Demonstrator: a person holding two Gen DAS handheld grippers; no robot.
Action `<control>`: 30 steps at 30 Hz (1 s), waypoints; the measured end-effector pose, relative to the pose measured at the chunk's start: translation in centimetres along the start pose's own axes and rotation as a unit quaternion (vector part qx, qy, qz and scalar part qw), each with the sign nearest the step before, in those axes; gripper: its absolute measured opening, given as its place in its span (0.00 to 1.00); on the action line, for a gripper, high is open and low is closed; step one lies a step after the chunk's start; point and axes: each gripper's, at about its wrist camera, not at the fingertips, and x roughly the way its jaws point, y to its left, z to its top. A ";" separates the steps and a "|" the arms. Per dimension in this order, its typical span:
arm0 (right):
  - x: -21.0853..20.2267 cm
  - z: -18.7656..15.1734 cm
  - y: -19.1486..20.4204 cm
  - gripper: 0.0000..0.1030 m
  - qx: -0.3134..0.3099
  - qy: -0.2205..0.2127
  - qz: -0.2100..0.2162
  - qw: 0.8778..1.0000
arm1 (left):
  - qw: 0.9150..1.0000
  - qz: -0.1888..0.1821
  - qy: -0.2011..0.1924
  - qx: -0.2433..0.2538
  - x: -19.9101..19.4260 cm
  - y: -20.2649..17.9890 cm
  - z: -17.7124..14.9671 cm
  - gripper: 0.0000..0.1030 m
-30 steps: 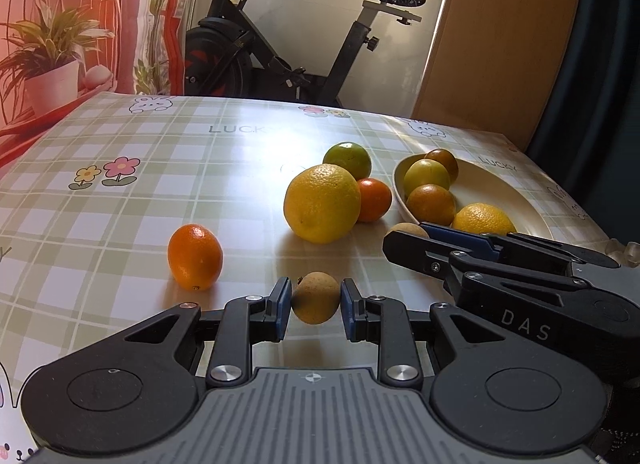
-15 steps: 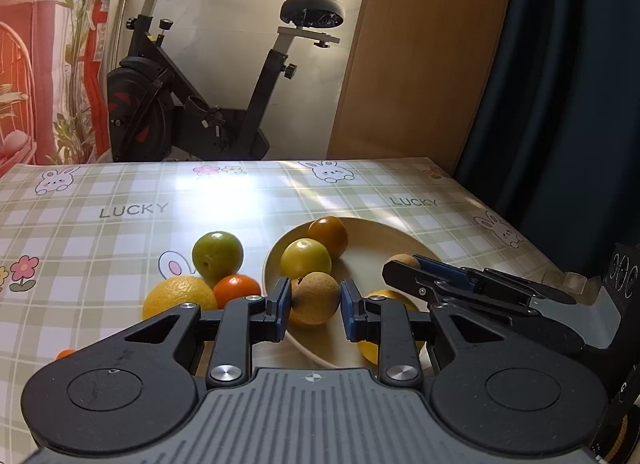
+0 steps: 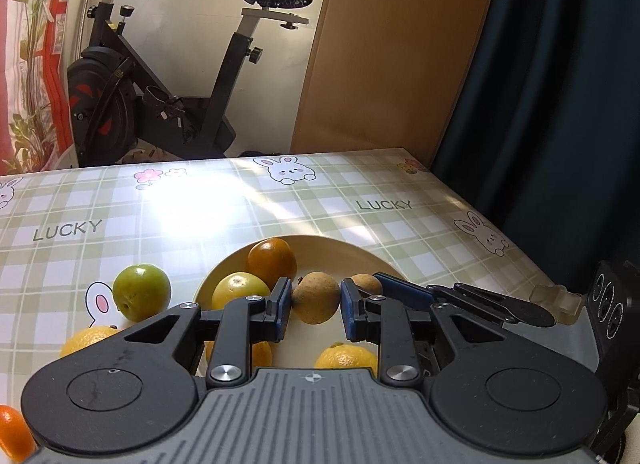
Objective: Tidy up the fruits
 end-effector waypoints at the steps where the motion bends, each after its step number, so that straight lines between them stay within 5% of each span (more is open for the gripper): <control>1: 0.3 0.1 -0.2 0.28 -0.002 0.002 -0.002 1.000 | 1.000 -0.003 0.006 -0.005 0.7 0.0 0.5 0.27; 10: 3.9 1.5 -2.2 0.28 0.008 0.028 -0.028 0.999 | 0.997 -0.009 0.067 -0.039 5.8 0.5 2.2 0.27; 22: 5.3 1.7 -3.2 0.29 0.036 0.064 -0.049 0.996 | 0.996 -0.007 0.076 -0.054 7.4 1.1 2.0 0.27; 30: 4.8 1.6 -3.3 0.30 0.043 0.050 -0.052 0.996 | 0.997 -0.010 0.065 -0.047 6.4 0.5 2.4 0.28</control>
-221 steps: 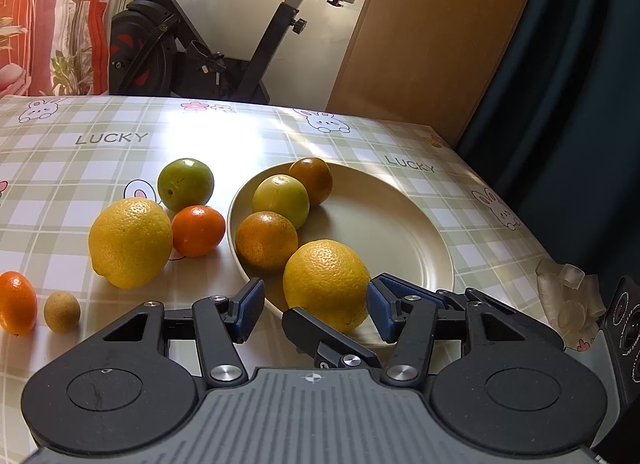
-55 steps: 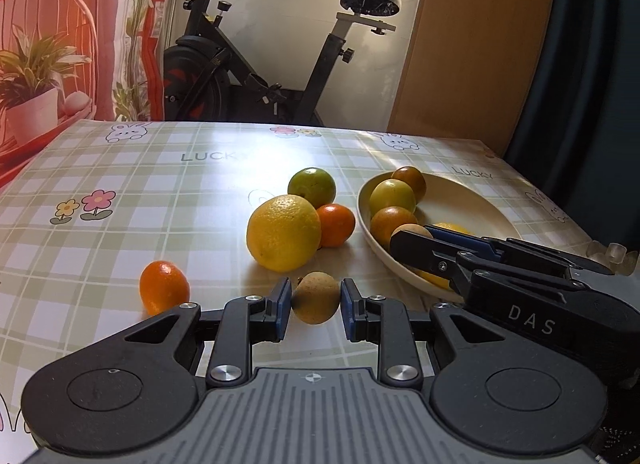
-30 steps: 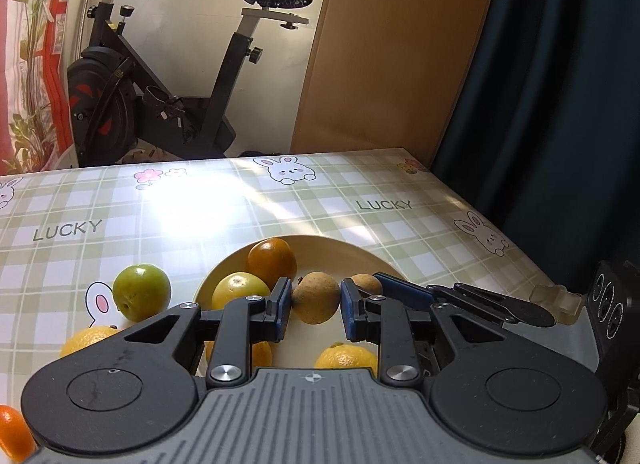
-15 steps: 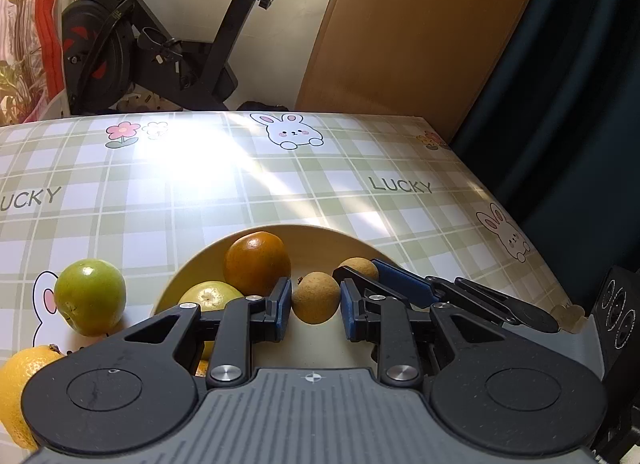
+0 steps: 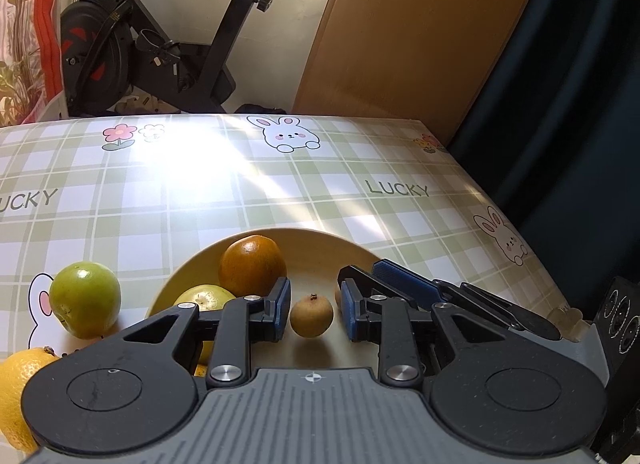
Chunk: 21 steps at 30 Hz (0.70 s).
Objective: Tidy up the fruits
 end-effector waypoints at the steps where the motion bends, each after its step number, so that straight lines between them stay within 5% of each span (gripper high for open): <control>1: -0.2 -0.1 -0.2 0.30 0.004 -0.006 0.004 1.000 | 1.000 -0.003 -0.004 0.000 -0.4 -0.1 0.1 0.28; 13: -1.6 -0.2 -1.0 0.36 0.027 -0.039 0.014 0.999 | 0.997 0.017 -0.073 0.000 -8.5 3.9 -1.0 0.28; 21: -3.5 -1.3 -0.4 0.36 0.039 -0.052 -0.009 0.998 | 0.990 0.062 -0.111 -0.058 -15.3 10.0 -4.0 0.28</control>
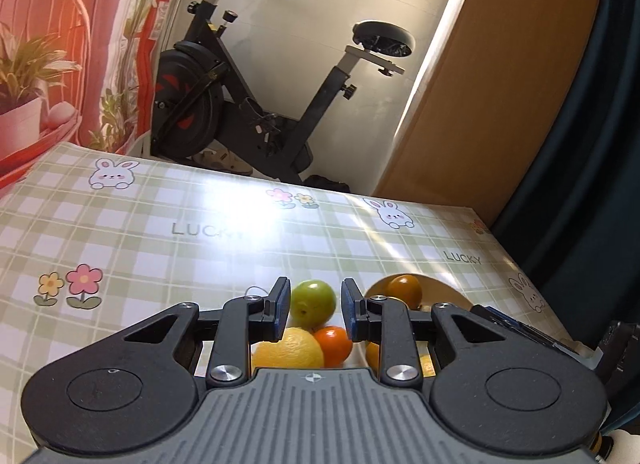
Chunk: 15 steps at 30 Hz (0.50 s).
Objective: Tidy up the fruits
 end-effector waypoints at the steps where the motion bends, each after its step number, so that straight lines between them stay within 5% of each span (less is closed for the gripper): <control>1: -0.3 -0.1 0.3 0.36 -0.002 -0.001 -0.002 1.000 | 1.000 0.008 -0.002 -0.005 -0.7 0.9 -0.3 0.28; 15: -0.9 -1.4 10.5 0.36 -0.069 0.015 0.090 0.993 | 0.998 0.042 -0.017 -0.034 -4.3 7.2 -1.7 0.29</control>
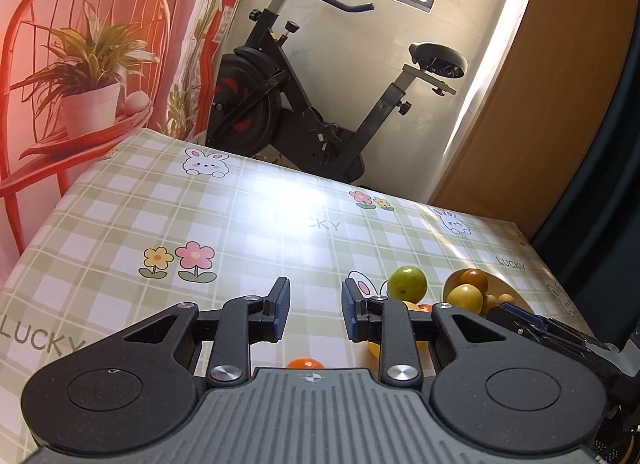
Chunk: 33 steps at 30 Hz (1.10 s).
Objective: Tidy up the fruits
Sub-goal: 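Move the left tool to the lemon beside the plate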
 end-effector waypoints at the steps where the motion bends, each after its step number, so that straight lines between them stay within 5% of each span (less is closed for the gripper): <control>1: 0.4 -0.1 0.7 0.36 -0.006 0.006 0.007 1.000 | 1.000 -0.002 0.001 -0.004 -0.1 0.3 -0.3 0.29; 7: 2.5 -1.5 4.8 0.36 -0.052 0.045 0.049 0.996 | 1.000 -0.004 0.009 -0.012 0.0 1.0 -1.9 0.30; 11: 3.8 -1.6 6.2 0.51 -0.068 0.059 0.056 0.994 | 1.000 -0.011 0.002 -0.009 0.1 1.0 -1.8 0.43; 16: 6.0 -1.0 7.1 0.63 -0.085 0.082 0.059 0.991 | 0.999 -0.028 -0.001 -0.020 1.3 0.9 -1.3 0.43; 23: 8.8 -1.5 8.7 0.68 -0.130 0.113 0.058 0.983 | 0.999 -0.046 0.014 -0.018 3.7 -0.4 -1.2 0.50; 33: 8.2 -2.5 9.5 0.71 -0.158 0.113 0.052 0.980 | 0.992 -0.088 0.085 0.001 7.9 -2.5 -2.4 0.52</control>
